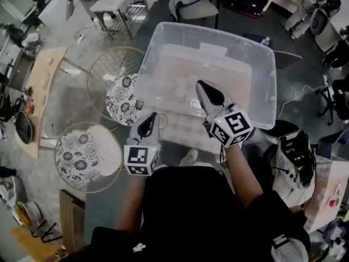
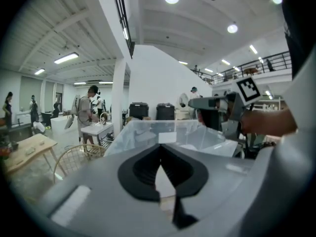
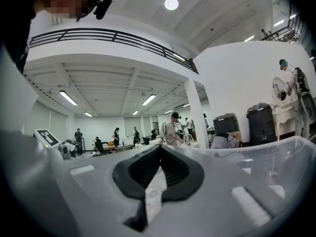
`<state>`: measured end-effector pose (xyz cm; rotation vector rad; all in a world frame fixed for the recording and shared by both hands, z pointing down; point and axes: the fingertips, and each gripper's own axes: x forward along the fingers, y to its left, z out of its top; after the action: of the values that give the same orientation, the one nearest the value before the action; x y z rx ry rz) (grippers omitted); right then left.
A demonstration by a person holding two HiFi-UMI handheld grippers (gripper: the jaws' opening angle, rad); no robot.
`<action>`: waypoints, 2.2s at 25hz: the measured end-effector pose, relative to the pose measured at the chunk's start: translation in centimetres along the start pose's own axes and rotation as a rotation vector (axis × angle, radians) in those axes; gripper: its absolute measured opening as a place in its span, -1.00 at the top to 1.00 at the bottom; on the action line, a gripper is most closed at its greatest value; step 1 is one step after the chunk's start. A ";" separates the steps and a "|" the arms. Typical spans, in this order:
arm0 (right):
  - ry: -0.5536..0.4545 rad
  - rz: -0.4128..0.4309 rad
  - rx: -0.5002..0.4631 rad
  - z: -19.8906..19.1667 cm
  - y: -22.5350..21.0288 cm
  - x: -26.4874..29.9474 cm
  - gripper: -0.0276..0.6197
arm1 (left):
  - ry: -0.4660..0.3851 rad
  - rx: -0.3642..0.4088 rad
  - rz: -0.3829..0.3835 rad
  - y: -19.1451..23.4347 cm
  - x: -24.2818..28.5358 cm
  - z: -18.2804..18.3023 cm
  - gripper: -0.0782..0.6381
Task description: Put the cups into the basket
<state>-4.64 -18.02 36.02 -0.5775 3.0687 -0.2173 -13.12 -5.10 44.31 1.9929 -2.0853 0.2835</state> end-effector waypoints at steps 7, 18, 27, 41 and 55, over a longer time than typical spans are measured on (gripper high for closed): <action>0.032 0.027 0.016 -1.4 -1.0 1.0 0.91 | 0.108 -0.020 0.018 0.2 0.8 -4.4 0.76; 0.070 0.005 0.028 -3.1 -1.9 2.7 0.91 | 0.387 0.041 -0.088 -0.1 3.4 -12.7 0.52; 0.107 -0.042 0.034 -4.3 -2.8 3.6 0.91 | 0.632 0.137 -0.221 -0.7 5.6 -22.0 0.24; 0.154 -0.075 0.040 -5.8 -3.2 4.0 0.91 | 0.928 0.404 -0.316 -0.9 8.6 -31.0 0.22; 0.174 -0.082 0.055 -6.6 -4.1 3.8 0.91 | 0.990 0.441 -0.318 -1.1 9.1 -32.8 0.64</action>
<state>-6.93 -22.32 43.15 -0.7199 3.1952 -0.3710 -11.03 -3.85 78.23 1.7540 -1.1178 1.4092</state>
